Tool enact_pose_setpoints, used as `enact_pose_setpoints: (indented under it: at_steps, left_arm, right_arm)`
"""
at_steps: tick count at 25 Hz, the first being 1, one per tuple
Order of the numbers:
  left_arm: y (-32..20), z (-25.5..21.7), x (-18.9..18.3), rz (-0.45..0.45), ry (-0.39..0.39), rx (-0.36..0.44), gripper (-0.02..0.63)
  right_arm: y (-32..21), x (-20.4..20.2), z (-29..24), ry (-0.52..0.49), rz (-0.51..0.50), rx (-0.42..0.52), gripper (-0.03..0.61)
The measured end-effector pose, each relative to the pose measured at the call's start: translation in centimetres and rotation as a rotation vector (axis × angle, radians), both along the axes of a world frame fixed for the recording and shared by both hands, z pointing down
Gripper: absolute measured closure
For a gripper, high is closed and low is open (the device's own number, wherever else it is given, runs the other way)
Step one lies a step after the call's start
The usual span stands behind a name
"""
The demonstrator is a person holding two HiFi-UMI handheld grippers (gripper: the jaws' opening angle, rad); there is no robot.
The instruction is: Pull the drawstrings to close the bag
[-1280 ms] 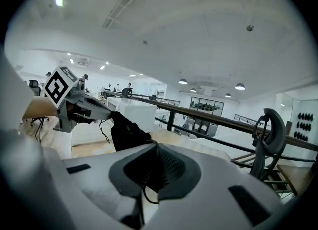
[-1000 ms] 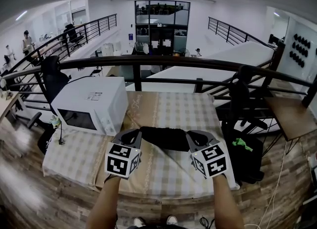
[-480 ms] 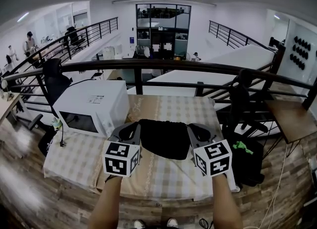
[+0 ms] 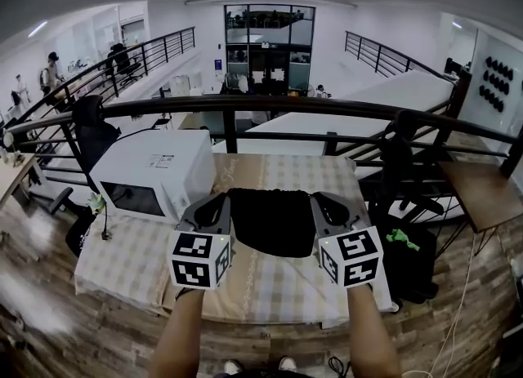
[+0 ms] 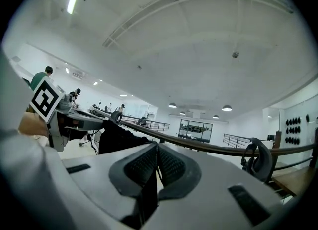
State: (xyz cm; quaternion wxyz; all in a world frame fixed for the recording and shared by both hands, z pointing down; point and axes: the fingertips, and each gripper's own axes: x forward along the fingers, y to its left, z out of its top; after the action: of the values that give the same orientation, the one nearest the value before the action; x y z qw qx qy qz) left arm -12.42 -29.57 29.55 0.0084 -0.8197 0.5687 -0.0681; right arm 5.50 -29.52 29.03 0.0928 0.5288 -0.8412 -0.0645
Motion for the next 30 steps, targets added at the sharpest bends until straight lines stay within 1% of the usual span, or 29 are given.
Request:
enact_pose_setpoints:
  at_steps: [8,12,17,24,30]
  left_arm:
    - [0.2,0.4,-1.2,-0.046,-0.026,-0.004,0.588]
    - [0.3,0.3,-2.3,-0.078,-0.027,-0.006,0.587]
    - [0.4,0.5,-3.3,-0.095,-0.025,-0.014,0.586]
    - [0.6,1.7,-3.7,-0.088,-0.025,-0.049,0.587]
    - [0.8,2.4,-4.6,-0.102,-0.023,-0.067,0.586]
  right_arm:
    - [0.1,0.0,0.2,0.042,0.055,0.022,0.557]
    - [0.1,0.2,0.2,0.054,0.086,0.022,0.557]
    - [0.1,0.4,0.6,0.044,0.103,0.014,0.557]
    - [0.0,1.4,1.1,0.009,0.138,0.001,0.557]
    - [0.0,2.8,2.3,-0.027,0.157,-0.036,0.557]
